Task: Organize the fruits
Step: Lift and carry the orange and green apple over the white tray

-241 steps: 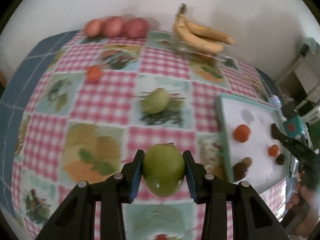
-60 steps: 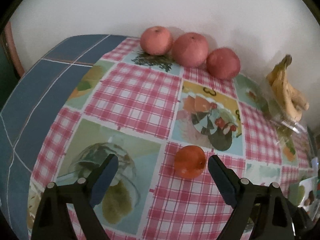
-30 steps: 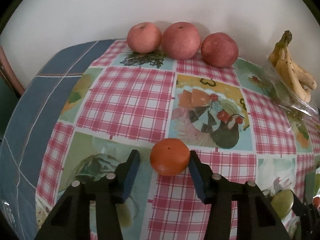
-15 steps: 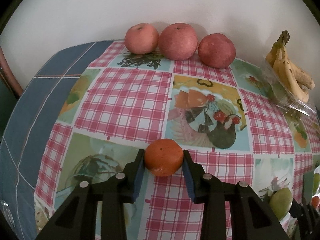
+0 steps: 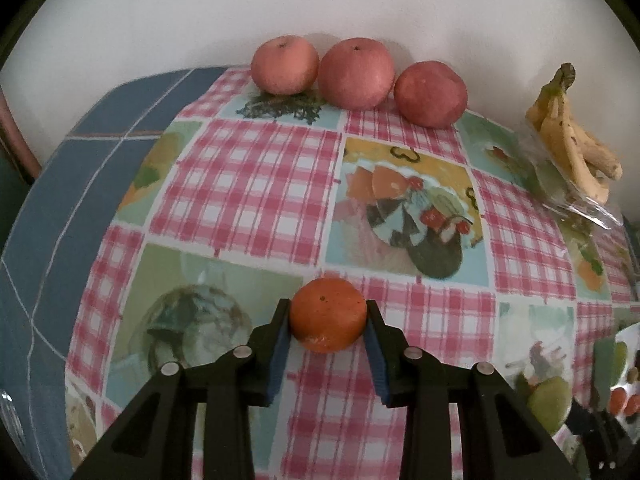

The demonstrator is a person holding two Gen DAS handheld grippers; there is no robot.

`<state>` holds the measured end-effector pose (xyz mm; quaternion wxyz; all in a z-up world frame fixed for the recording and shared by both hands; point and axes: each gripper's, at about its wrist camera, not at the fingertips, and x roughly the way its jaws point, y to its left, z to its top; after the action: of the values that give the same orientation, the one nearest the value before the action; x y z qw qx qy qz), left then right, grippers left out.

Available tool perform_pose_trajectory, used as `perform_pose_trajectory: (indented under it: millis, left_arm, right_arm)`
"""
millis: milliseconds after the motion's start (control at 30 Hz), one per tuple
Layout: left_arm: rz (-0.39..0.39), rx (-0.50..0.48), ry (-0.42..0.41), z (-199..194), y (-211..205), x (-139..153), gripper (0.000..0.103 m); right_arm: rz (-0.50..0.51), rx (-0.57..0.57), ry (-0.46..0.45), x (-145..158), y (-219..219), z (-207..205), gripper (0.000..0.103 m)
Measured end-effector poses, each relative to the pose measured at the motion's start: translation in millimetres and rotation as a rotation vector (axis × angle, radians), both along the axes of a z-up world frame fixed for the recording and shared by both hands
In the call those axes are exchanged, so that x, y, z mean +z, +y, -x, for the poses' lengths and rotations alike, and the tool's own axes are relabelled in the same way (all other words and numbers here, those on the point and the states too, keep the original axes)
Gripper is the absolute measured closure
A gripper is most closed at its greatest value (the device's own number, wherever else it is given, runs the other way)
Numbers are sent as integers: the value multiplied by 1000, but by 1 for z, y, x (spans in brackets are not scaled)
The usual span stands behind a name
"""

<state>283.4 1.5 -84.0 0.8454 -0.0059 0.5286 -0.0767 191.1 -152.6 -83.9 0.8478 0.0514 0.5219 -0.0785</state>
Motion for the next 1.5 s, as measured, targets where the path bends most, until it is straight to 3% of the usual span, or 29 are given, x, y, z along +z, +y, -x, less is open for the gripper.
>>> perform_pose_trajectory:
  millis: [233, 433, 700, 833, 1100, 1300, 1500]
  left_arm:
    - [18, -7, 3, 36, 2, 27, 66]
    - [13, -45, -31, 89, -8, 57, 66]
    - [63, -83, -65, 156, -26, 75, 66]
    - [113, -147, -54, 178, -51, 75, 66]
    - [100, -344, -99, 211, -125, 79, 66]
    - [25, -531, -138, 231, -195, 70, 66]
    - [-17, -609, -149, 236, -237, 57, 66]
  right_arm:
    - [-131, -54, 32, 9, -10, 27, 54]
    - [-192, -119, -44, 48, -32, 74, 54]
    - [-162, -229, -131, 87, -83, 145, 53]
    - [-120, -304, -140, 95, -117, 168, 53]
    - [-49, -425, -111, 92, -190, 205, 53]
    - [-50, -488, -42, 73, -233, 219, 53]
    - [-69, -524, -10, 63, -251, 228, 53]
